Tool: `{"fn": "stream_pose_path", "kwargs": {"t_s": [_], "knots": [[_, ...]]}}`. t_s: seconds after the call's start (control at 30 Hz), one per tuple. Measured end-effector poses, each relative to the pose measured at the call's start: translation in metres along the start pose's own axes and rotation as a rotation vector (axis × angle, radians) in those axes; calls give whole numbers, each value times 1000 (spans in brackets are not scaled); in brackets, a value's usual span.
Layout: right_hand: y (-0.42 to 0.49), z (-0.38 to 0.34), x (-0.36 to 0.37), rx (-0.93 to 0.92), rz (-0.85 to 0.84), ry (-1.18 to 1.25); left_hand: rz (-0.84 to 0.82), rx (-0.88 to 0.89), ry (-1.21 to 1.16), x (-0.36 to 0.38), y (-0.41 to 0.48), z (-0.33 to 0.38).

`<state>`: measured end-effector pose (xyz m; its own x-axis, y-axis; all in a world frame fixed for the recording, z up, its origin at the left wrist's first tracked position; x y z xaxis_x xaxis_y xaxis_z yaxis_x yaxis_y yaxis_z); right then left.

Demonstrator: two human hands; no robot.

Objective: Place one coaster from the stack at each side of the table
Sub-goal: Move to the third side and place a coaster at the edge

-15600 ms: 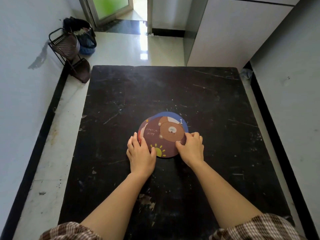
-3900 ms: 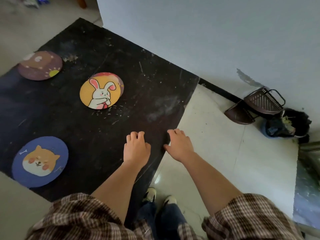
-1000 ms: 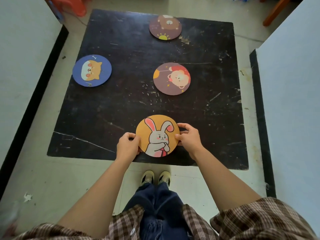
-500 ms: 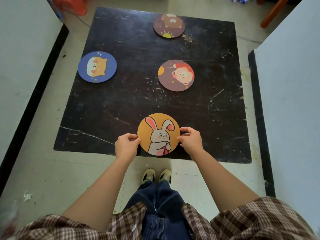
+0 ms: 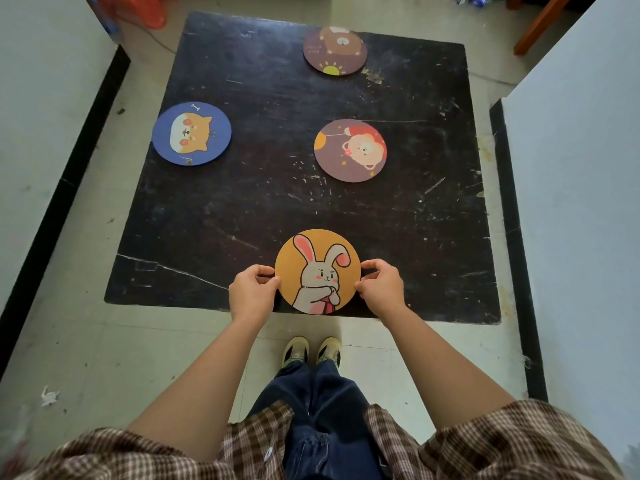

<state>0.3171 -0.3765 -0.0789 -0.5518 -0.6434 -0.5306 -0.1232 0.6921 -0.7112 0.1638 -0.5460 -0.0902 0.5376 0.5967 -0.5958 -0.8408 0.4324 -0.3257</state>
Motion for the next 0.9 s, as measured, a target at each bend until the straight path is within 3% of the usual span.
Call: {"fn": "stream_pose_path", "kwargs": {"t_s": [0.67,0.9], "knots": [[-3,3,7,-60,117,-121,-11,47,110,3,4,3],[-2,-3,-3,-86,68,-106,-69,169,200,13,12,29]]}}
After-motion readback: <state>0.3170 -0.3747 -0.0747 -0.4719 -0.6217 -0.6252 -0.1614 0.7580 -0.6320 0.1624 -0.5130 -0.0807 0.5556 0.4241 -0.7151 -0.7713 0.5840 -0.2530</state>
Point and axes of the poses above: each hand's wrist, its own y-axis towards the middle knuckle, its own x-axis out of the palm, z = x × y, the point moved 3 cm from there along y, towards the middle knuckle, and after that the axes turned 13 degrees about x, right-handed, at the moved point
